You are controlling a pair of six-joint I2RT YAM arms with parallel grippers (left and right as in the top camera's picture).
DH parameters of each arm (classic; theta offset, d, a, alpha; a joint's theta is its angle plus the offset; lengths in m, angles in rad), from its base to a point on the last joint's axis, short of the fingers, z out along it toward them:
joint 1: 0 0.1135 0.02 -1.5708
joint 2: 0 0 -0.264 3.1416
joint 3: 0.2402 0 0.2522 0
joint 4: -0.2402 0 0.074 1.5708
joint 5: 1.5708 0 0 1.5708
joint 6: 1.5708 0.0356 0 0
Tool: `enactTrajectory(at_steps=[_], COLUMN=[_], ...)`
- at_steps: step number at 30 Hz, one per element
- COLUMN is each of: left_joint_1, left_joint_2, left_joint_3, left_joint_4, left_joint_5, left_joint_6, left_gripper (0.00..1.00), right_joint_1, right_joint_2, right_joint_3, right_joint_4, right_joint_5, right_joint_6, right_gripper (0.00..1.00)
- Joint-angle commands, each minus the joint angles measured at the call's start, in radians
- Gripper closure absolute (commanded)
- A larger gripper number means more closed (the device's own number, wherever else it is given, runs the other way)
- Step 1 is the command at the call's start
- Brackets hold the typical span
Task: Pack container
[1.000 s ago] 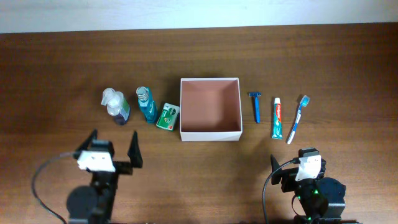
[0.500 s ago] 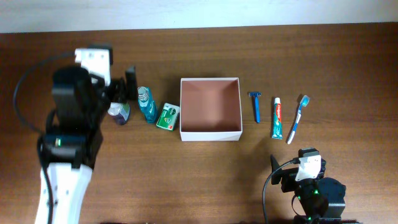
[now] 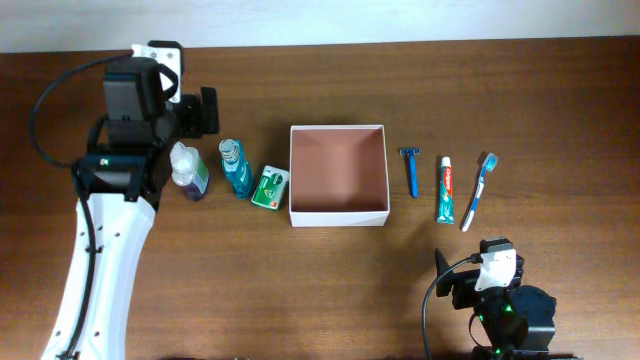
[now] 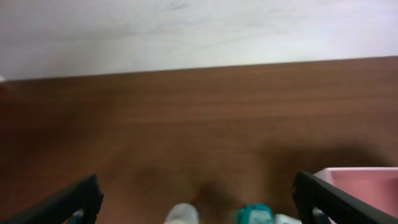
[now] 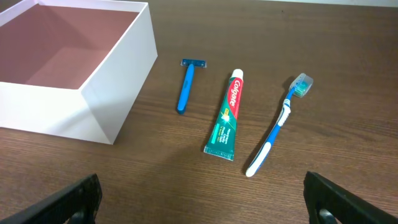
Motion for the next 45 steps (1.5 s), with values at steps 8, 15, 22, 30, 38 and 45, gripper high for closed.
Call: enactTrajectory(at_steps=[8, 15, 22, 30, 38, 45], left_joint_1=[0.071, 0.082, 0.082, 0.082, 0.082, 0.082], left_joint_2=[0.086, 0.087, 0.121, 0.183, 0.211, 0.328], left_joint_3=[0.027, 0.027, 0.027, 0.027, 0.027, 0.027], left_joint_4=[-0.148, -0.236, -0.258, -0.275, -0.241, -0.224], left_joint_5=[-0.055, -0.045, -0.013, -0.013, -0.071, -0.077], left_joint_6=[0.019, 0.019, 0.019, 0.019, 0.02, 0.047], left_gripper=[0.01, 0.01, 0.01, 0.01, 0.01, 0.01], right_joint_1=[-0.008, -0.008, -0.008, -0.008, -0.008, -0.008], right_joint_2=[-0.008, -0.008, -0.008, -0.008, -0.008, -0.008], right_joint_3=[-0.006, -0.006, -0.006, -0.006, -0.006, -0.006], right_joint_4=[0.0, 0.0, 0.0, 0.0, 0.0, 0.0], right_joint_5=[-0.008, -0.008, -0.008, -0.008, -0.008, -0.008], right_joint_6=[0.009, 0.009, 0.009, 0.009, 0.009, 0.009], right_gripper=[0.01, 0.01, 0.01, 0.01, 0.01, 0.01])
